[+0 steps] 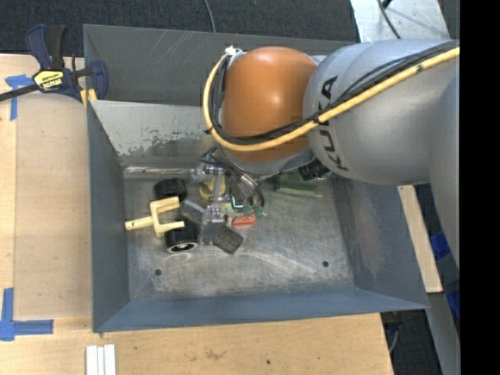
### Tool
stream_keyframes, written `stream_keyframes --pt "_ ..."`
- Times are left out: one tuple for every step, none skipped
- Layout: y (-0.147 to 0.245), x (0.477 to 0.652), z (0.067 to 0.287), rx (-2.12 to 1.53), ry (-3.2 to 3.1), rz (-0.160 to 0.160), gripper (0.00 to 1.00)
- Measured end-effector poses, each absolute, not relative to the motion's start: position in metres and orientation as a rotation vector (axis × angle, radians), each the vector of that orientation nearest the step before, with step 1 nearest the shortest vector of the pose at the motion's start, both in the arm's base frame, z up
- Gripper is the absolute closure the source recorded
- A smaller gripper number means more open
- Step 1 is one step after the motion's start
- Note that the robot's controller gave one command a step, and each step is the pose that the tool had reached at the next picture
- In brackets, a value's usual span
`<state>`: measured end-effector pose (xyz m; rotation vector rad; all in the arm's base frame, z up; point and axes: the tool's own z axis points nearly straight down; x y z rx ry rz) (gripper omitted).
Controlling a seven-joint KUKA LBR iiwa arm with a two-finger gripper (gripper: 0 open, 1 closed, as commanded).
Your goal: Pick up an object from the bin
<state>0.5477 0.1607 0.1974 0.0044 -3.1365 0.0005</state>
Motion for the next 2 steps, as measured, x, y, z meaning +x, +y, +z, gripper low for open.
stream_keyframes --pt "0.1601 0.5496 0.2015 0.001 -3.144 -0.002 0.00" --pt "0.1600 0.5493 0.2004 -0.003 -3.145 -0.002 0.00"
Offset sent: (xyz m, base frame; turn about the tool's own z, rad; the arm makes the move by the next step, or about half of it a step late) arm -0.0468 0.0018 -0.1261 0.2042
